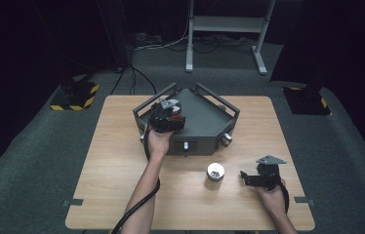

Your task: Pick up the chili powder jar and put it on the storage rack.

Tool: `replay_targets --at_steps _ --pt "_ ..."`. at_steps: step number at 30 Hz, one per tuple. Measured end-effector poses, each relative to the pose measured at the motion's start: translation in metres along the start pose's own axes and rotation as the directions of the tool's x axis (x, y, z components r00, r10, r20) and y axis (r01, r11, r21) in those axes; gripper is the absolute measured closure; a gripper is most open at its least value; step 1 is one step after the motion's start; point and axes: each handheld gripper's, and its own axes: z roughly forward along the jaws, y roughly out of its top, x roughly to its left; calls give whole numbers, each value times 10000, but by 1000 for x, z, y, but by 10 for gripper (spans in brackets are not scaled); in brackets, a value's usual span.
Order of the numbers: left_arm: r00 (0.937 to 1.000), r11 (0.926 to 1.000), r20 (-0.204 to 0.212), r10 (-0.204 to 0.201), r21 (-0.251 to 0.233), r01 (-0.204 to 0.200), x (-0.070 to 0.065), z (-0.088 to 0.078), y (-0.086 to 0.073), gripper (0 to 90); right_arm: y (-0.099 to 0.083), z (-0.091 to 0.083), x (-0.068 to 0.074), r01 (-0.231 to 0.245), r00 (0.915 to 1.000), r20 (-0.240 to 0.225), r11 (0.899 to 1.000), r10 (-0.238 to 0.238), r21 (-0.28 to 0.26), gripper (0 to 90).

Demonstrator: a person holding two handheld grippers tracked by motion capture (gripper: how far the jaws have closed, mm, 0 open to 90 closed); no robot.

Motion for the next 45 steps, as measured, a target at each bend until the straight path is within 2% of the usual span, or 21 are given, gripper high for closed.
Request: replay_targets --at_steps 20,23,26,29,32,38,45 --pt "10000 10000 -57 -15 -92 15 -1 0 -3 290 0 0 0 0 10000 -1 10000 0 2 76" --pt "9997 9998 56 -217 -41 217 2 1 -4 209 0 0 0 0 10000 0 10000 0 1 76" --pt "9997 9996 -24 -245 -125 244 2 0 -6 118 0 0 0 -2 10000 0 10000 2 3 76" --pt "9998 9997 -161 -140 -180 137 0 -3 -8 73 0 0 0 -1 10000 -1 10000 1 3 76" --pt "9998 9997 -124 -156 -205 154 1 -5 -10 34 0 0 0 0 10000 0 10000 0 2 76" --pt "10000 9997 -92 20 -250 -23 2 -19 -12 7 0 0 0 -1 10000 -2 10000 1 1 76" --pt "10000 9993 22 31 -376 -31 6 -36 -19 4 0 0 0 -3 10000 -2 10000 3 2 76"
